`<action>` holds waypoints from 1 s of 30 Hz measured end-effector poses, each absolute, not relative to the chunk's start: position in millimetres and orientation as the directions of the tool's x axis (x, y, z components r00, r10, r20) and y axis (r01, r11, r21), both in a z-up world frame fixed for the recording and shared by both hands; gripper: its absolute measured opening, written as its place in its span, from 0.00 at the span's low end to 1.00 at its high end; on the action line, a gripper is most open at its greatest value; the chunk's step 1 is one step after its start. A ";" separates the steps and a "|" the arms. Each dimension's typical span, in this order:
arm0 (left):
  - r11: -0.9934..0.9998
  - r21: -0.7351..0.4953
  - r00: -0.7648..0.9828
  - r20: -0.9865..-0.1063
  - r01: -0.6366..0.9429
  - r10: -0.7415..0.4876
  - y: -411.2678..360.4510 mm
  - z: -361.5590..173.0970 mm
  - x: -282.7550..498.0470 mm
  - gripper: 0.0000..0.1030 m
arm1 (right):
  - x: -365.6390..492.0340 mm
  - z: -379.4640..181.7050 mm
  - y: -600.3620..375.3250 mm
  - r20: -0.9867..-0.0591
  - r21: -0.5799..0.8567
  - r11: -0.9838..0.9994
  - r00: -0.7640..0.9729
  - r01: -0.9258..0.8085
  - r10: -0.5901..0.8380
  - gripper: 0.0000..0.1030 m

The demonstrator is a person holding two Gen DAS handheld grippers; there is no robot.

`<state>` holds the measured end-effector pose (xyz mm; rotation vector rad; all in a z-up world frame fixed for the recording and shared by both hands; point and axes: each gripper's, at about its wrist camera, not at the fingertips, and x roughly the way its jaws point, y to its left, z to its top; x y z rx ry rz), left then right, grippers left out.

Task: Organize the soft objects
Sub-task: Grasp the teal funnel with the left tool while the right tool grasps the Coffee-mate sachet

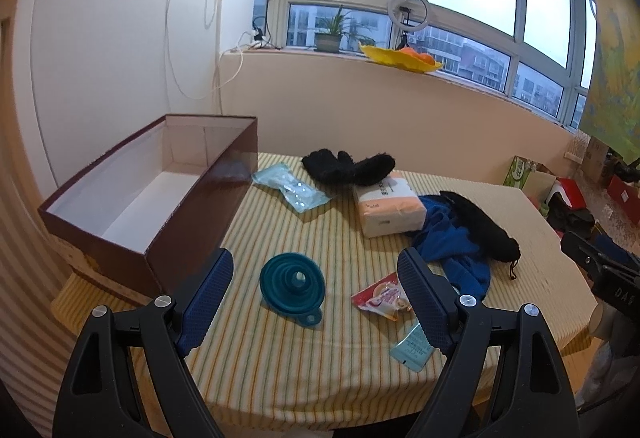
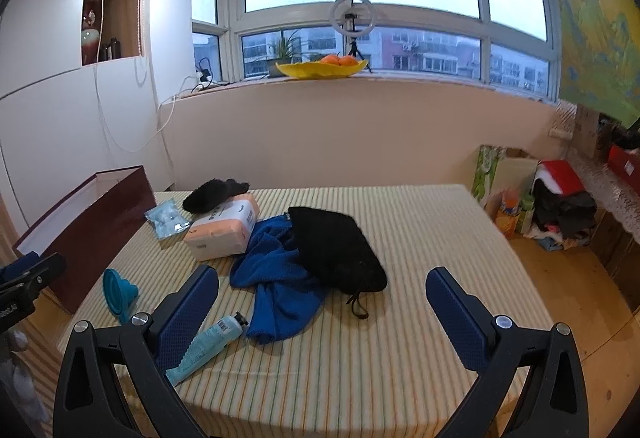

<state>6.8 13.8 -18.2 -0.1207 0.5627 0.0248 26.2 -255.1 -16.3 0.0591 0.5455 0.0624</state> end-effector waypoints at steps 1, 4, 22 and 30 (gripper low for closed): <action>0.992 -0.110 0.840 -0.542 -0.056 -0.013 15.1 -20.0 7.0 0.82 | 27.9 -18.0 -257.5 -0.529 0.090 0.995 0.844 -0.052 0.092 0.99; 0.990 -0.125 0.825 -0.565 -0.062 -0.020 20.3 -26.1 7.4 0.82 | 33.6 -24.7 -263.1 -0.565 0.138 0.987 0.813 -0.076 0.142 0.99; 0.976 -0.207 0.746 -0.660 -0.065 -0.090 40.0 -59.4 13.6 0.82 | 74.1 -41.1 -250.9 -0.648 0.369 0.888 0.609 -0.275 0.458 1.00; 0.975 -0.214 0.715 -0.691 -0.060 -0.108 41.0 -68.0 36.2 0.82 | 107.8 -63.7 -201.8 -0.743 0.299 0.855 0.459 -0.424 0.487 0.99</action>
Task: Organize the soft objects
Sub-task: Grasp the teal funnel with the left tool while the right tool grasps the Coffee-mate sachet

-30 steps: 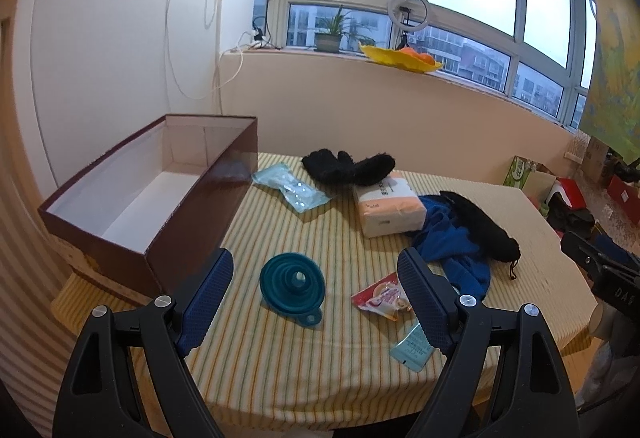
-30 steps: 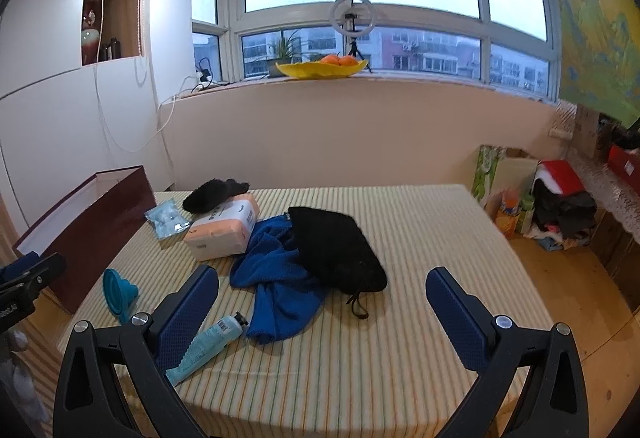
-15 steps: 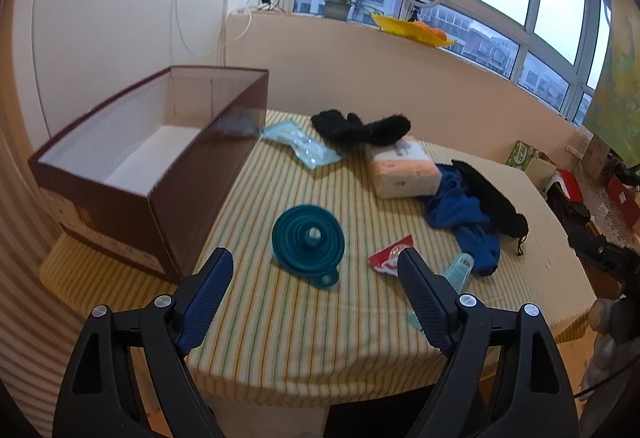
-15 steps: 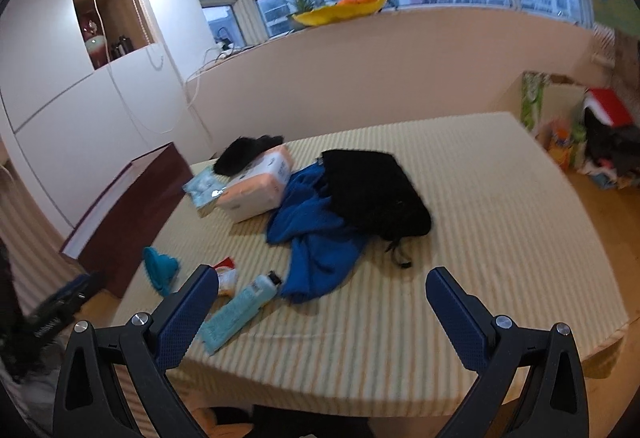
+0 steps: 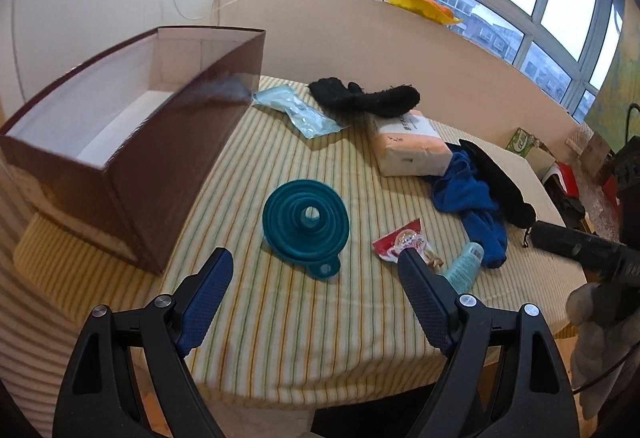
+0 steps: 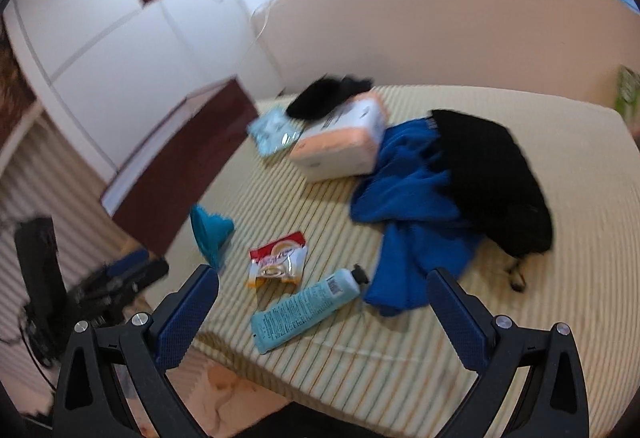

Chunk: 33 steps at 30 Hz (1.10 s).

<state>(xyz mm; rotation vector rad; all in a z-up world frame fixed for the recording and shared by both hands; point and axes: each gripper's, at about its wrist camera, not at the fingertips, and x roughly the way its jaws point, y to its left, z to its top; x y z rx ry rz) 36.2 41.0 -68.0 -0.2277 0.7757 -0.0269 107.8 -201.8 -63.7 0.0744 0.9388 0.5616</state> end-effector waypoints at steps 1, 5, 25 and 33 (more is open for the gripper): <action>0.978 -0.198 0.716 -0.692 -0.063 -0.094 40.5 -68.3 39.9 0.82 | 110.1 -67.0 -194.2 -0.756 0.276 0.851 0.446 -0.446 0.479 0.99; 0.985 -0.157 0.705 -0.707 -0.070 -0.063 38.8 -73.3 54.6 0.82 | 115.4 -76.6 -176.7 -0.789 0.244 0.830 0.395 -0.502 0.471 0.99; 0.982 -0.152 0.633 -0.773 -0.109 -0.049 45.8 -101.6 104.6 0.82 | 135.5 -107.0 -110.2 -0.884 0.120 0.718 0.255 -0.685 0.391 0.93; 0.979 -0.160 0.626 -0.778 -0.127 -0.046 49.4 -109.3 112.4 0.82 | 137.4 -112.7 -99.7 -0.902 0.052 0.715 0.275 -0.697 0.334 0.89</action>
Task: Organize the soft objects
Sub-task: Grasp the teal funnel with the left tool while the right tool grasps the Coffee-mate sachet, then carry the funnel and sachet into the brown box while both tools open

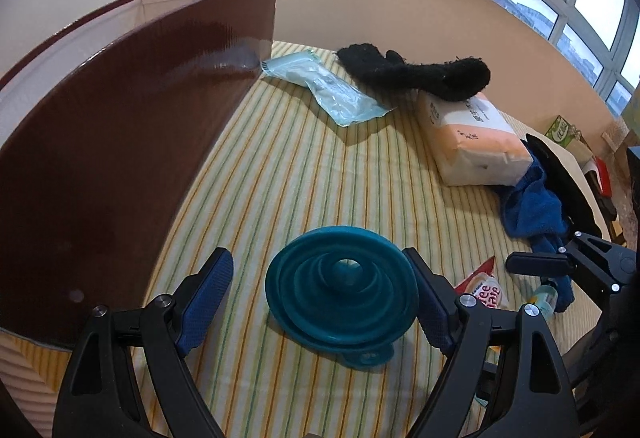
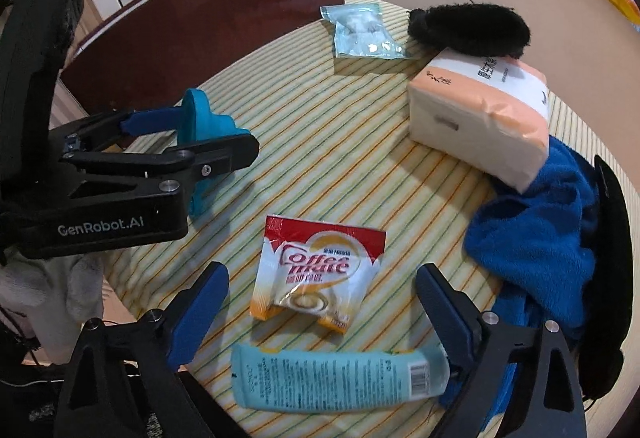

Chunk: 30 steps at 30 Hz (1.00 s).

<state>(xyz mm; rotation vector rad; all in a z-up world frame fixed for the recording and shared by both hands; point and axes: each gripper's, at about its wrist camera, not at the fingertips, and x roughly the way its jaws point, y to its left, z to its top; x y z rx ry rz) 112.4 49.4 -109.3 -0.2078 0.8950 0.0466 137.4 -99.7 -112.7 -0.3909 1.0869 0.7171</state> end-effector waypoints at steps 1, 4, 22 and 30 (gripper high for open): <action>0.979 -0.159 0.628 -0.777 -0.128 -0.044 48.9 -109.5 112.7 0.82 | 136.3 -112.7 -98.1 -0.902 0.041 0.715 0.282 -0.698 0.327 0.86; 0.978 -0.158 0.635 -0.772 -0.134 -0.038 48.0 -109.4 112.4 0.80 | 131.5 -111.2 -93.2 -0.903 -0.024 0.704 0.318 -0.710 0.290 0.70; 0.980 -0.163 0.679 -0.733 -0.117 -0.041 38.6 -97.7 103.5 0.54 | 132.0 -97.8 -106.3 -0.882 0.046 0.745 0.323 -0.665 0.343 0.35; 0.979 -0.177 0.714 -0.698 -0.100 -0.053 40.4 -75.9 95.4 0.54 | 130.5 -74.9 -117.8 -0.852 0.072 0.767 0.360 -0.638 0.380 0.35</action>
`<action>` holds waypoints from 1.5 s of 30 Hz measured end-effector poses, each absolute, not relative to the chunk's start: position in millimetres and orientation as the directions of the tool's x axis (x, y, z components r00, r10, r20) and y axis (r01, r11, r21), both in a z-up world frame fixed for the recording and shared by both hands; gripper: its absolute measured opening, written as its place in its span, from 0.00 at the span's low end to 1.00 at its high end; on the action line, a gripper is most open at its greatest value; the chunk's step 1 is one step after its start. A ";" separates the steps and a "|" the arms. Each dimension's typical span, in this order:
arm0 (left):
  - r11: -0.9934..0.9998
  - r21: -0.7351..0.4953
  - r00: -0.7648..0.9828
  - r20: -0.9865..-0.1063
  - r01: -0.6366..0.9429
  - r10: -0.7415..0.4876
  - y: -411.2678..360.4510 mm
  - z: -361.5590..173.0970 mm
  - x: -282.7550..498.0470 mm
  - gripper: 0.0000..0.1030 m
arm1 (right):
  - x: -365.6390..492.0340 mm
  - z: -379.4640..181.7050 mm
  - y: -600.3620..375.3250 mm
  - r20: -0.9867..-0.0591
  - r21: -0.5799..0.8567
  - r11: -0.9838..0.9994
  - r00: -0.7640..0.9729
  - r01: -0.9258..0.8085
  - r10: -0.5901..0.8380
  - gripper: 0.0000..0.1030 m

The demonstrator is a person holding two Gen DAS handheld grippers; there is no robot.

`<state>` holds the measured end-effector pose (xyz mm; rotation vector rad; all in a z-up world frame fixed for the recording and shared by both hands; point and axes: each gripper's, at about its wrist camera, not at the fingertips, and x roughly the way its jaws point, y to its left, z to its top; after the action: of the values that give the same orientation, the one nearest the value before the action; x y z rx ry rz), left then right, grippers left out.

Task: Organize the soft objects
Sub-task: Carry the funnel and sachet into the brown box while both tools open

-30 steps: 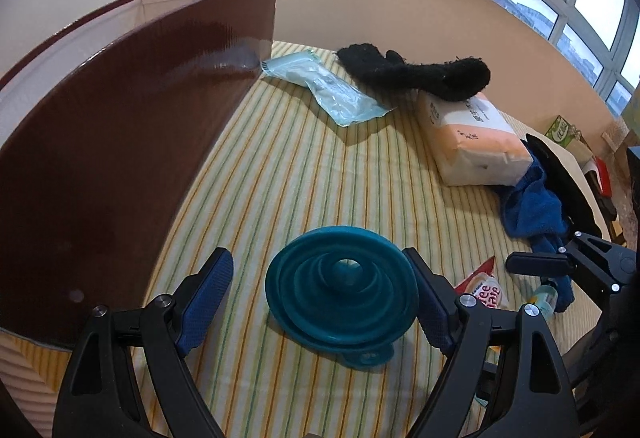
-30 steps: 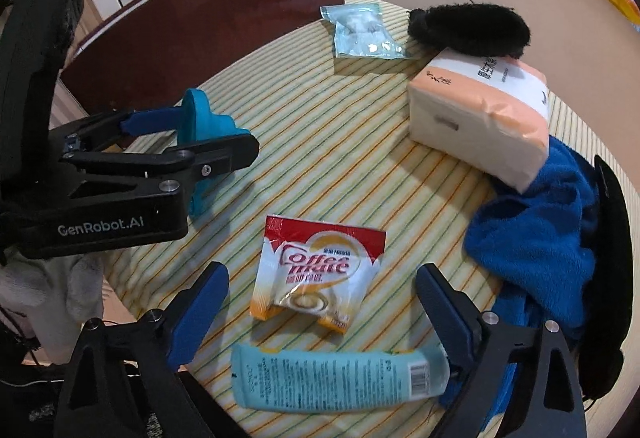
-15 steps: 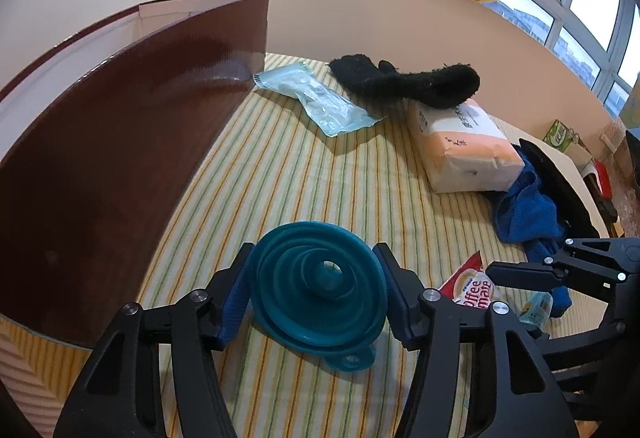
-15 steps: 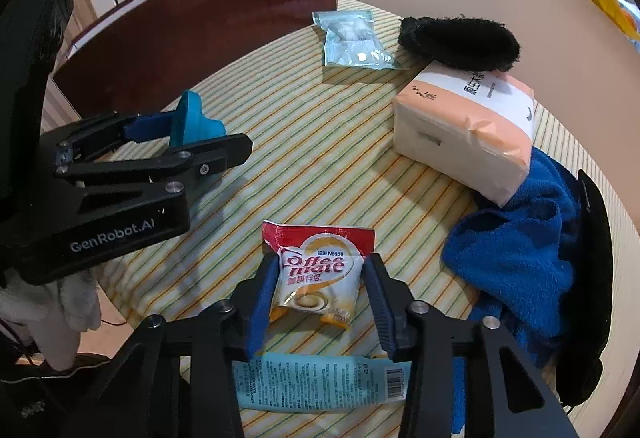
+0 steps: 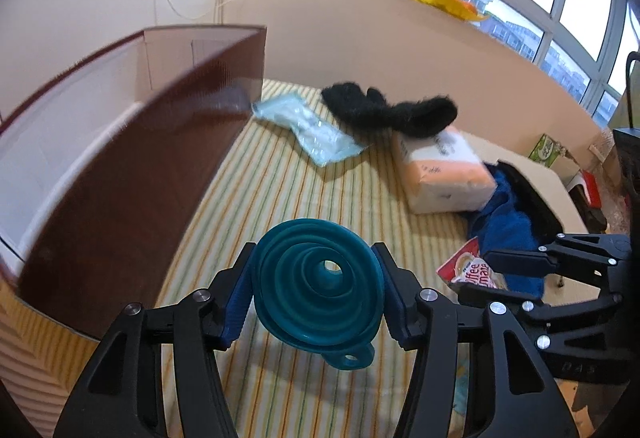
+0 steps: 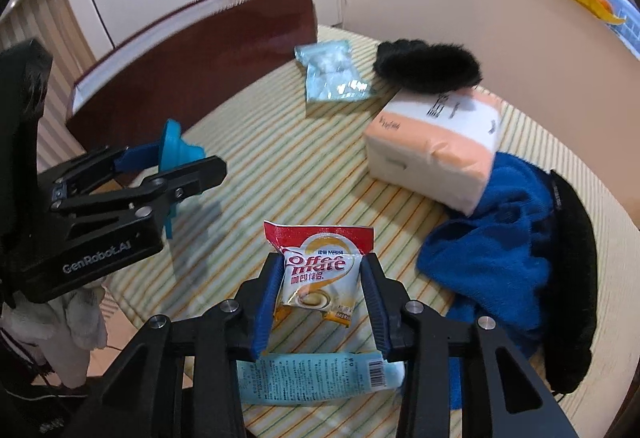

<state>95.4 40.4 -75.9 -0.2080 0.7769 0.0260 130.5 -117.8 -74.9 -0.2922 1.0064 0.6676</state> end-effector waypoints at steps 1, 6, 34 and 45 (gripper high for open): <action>0.980 -0.177 0.722 -0.690 -0.095 -0.054 41.0 -70.5 94.1 0.54 | 130.6 -69.6 -118.0 -0.848 0.077 0.767 0.363 -0.637 0.386 0.35; 0.979 -0.188 0.763 -0.643 -0.078 -0.063 50.4 -41.3 88.3 0.54 | 135.5 -41.4 -111.4 -0.818 0.078 0.762 0.396 -0.643 0.418 0.35; 0.954 -0.028 0.738 -0.641 -0.300 0.213 179.0 -9.1 100.3 0.54 | 189.7 39.3 78.0 -0.722 0.047 0.615 0.399 -0.787 0.565 0.35; 0.946 -0.024 0.699 -0.680 -0.324 0.222 191.0 -23.0 105.3 0.54 | 211.7 4.4 119.6 -0.777 0.079 0.617 0.339 -0.783 0.530 0.36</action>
<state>105.3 191.0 -23.0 -0.1462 0.7373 0.3050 211.7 119.6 4.4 -0.3358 0.8663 0.8757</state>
